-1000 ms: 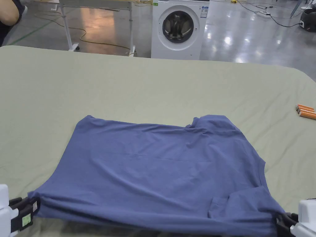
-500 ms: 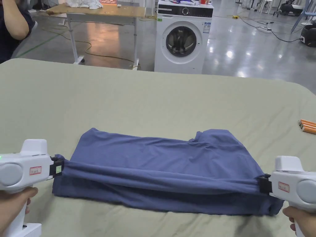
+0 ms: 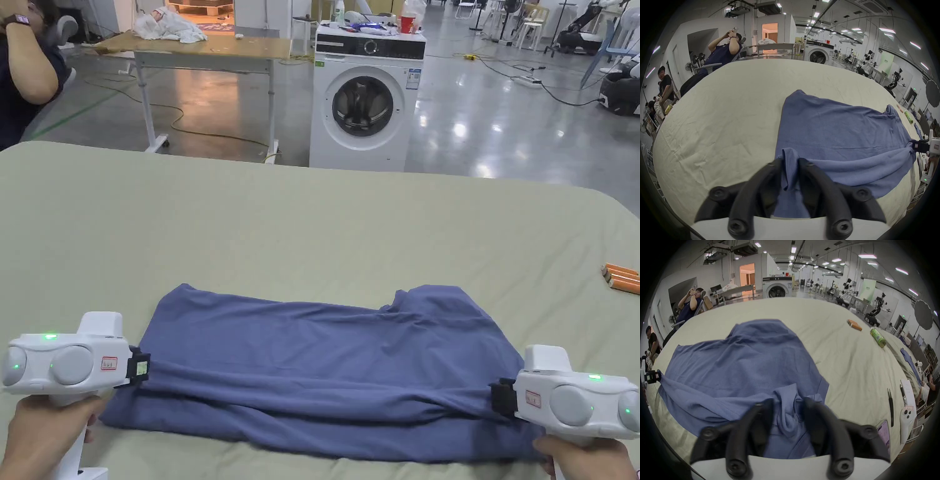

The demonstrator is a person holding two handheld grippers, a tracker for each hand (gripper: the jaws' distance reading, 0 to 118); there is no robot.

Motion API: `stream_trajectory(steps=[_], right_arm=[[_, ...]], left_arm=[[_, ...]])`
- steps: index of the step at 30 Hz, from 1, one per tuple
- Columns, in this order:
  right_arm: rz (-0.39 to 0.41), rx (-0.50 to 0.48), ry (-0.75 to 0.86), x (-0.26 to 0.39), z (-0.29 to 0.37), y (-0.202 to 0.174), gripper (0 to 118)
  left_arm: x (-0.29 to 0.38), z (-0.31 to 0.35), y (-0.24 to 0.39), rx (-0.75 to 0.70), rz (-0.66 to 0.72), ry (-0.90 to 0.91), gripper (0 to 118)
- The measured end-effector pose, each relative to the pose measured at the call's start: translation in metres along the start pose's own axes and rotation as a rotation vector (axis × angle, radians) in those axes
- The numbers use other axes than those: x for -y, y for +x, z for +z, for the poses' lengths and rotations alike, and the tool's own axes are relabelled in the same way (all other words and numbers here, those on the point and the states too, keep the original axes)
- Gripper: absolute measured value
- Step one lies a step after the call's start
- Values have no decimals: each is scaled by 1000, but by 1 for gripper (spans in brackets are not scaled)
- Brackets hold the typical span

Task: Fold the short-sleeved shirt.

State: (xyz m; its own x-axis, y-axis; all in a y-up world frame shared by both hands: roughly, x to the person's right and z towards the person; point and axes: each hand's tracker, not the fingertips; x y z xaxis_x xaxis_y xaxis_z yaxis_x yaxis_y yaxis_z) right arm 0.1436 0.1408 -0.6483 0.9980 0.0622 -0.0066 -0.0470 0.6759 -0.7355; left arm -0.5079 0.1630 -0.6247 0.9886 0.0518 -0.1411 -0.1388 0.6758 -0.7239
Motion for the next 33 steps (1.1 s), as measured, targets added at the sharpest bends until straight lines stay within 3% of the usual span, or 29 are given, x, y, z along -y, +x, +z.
stream_trajectory(steps=[2, 9, 11, 13, 15, 16, 19, 22, 26, 33], right_arm=[[-2, 4, 84, 0, 14, 0, 69], [-30, -11, 396, 4, 75, -23, 69], [-36, -12, 476, 10, 89, -32, 66], [-25, -11, 550, 16, 102, -44, 55], [-25, -14, 605, 22, 113, -52, 21], [-26, -14, 631, 25, 118, -58, 9], [-35, -13, 684, 34, 130, -67, 0], [-36, 2, 716, 39, 141, -73, 0], [-21, -1, 730, 42, 149, -75, 0], [0, 8, 686, 46, 142, -70, 0]], left_arm=[[2, 14, 1, 13, -2, 54, 51], [10, 76, 25, 62, -54, 324, 50], [15, 95, 34, 56, -79, 403, 41], [23, 115, 47, 23, -117, 473, 25], [31, 117, 48, 8, -129, 530, 8], [37, 123, 50, 12, -125, 555, 1], [52, 137, 54, 5, -107, 580, 0], [63, 147, 51, -11, -91, 604, 0], [64, 140, 30, -23, -72, 512, 0], [52, 69, -25, 38, 16, 139, 0]])
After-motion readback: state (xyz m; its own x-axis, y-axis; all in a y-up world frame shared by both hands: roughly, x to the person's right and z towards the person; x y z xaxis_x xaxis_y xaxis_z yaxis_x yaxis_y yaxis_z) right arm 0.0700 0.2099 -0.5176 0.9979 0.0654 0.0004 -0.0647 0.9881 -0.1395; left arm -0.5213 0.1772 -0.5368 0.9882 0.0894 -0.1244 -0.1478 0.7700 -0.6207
